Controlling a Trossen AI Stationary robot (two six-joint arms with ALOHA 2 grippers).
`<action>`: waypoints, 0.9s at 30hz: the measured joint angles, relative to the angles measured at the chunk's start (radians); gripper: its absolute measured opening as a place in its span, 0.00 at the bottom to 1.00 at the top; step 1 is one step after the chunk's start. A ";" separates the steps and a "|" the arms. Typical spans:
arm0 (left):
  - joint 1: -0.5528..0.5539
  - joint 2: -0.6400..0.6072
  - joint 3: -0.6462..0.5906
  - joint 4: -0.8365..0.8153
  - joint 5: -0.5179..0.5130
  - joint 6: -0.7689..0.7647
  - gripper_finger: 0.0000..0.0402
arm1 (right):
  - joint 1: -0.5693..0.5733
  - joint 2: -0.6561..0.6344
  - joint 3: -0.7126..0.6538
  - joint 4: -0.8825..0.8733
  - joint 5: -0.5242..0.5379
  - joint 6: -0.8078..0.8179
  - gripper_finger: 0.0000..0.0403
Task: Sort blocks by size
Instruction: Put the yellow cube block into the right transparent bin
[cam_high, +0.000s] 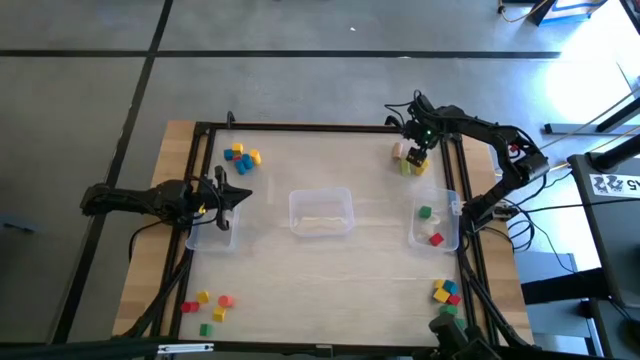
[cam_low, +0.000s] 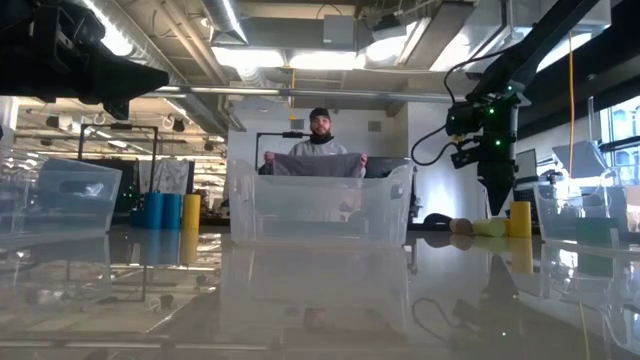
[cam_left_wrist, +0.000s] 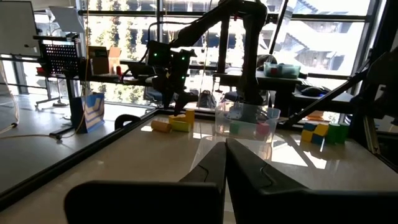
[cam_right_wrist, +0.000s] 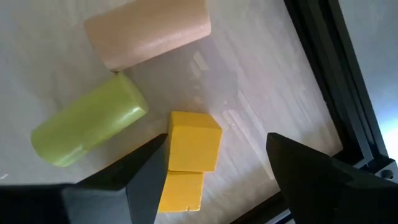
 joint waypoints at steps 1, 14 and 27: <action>0.000 0.000 0.000 0.000 0.000 0.000 0.01 | 0.000 0.000 0.000 -0.003 0.000 0.000 0.68; 0.000 0.000 0.000 0.000 0.000 0.000 0.01 | 0.000 0.006 0.000 -0.008 0.000 0.041 0.68; 0.000 0.000 0.000 -0.028 0.000 -0.003 0.01 | 0.000 0.056 -0.002 -0.045 0.008 0.097 0.68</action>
